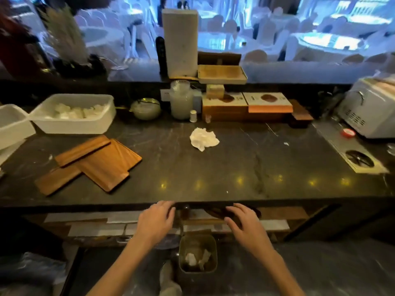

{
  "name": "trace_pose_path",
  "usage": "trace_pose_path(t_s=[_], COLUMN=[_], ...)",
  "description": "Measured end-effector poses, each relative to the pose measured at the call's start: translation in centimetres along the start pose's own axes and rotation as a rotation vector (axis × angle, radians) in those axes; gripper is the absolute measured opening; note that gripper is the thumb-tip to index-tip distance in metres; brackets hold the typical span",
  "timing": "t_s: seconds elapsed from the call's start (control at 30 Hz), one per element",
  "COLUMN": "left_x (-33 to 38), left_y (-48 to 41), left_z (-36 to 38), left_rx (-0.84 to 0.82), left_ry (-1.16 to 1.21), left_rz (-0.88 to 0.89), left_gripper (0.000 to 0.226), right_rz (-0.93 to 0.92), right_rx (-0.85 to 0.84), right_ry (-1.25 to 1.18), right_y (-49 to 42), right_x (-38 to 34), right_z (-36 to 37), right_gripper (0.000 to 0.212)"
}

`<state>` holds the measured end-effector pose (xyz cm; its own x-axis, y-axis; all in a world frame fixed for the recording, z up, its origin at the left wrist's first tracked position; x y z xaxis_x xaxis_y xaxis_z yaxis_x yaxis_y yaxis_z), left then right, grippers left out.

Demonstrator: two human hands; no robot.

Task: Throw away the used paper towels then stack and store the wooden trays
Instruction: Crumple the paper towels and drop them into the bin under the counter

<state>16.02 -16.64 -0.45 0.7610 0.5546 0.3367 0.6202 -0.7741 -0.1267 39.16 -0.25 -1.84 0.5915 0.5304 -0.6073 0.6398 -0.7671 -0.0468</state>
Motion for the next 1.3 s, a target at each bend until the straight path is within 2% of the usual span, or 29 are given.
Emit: trace_pose_path(t_s=[0.1,0.23,0.53,0.63,0.87,1.07,1.2,1.3], left_x=[-1.5,-2.3,-1.9,-2.6,-3.7,-3.7,-2.7,-1.8], left_y=[-3.3,-9.6,-25.5,-29.8,-36.2,-40.3,-43.3,-45.8], left_z=[-0.4,0.0,1.7,2.6,6.6,9.8,11.9,14.1], left_rx=[0.037,-0.010,-0.075,-0.092,-0.188,-0.207,-0.209,-0.282], left_ry=[0.001,0.029,0.107,0.103,0.081,0.036,0.038,0.047], left_rz=[-0.007,0.031,0.208,0.237,0.165,0.015,-0.038,-0.032], left_gripper=[0.034,0.035,0.032,0.032,0.029,0.027,0.031,0.052], right_rz=[0.012,0.050,0.312,0.341,0.319,0.317,0.369,0.407], right_rx=[-0.002,0.015,0.038,0.062,0.009,-0.033,-0.045,-0.105], right_ry=[0.013,0.009,-0.001,0.027,0.100,0.146,0.066,-0.028], right_y=[-4.0,-8.5,-17.6,-21.7,-31.4,-40.8,-45.5,-47.9], right_x=[-1.0,-1.8,-2.0,-2.6,-3.0,-1.7,-0.1,0.9], right_z=[-0.5,-0.6,-1.5,-1.1,2.4,5.6,7.7,10.0], right_gripper=[0.043,0.040,0.040,0.039,0.037,0.029,0.045,0.055])
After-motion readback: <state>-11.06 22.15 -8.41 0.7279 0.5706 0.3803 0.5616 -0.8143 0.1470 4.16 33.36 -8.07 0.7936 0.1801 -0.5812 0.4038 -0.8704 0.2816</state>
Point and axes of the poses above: each hand's wrist, its own y-axis away from the middle knuckle, its own z-axis out of the palm, x = y × z, the point moved 3 cm from there along -y, towards the middle knuckle, and after that the axes turned 10 degrees about x, right-handed, at the moved point
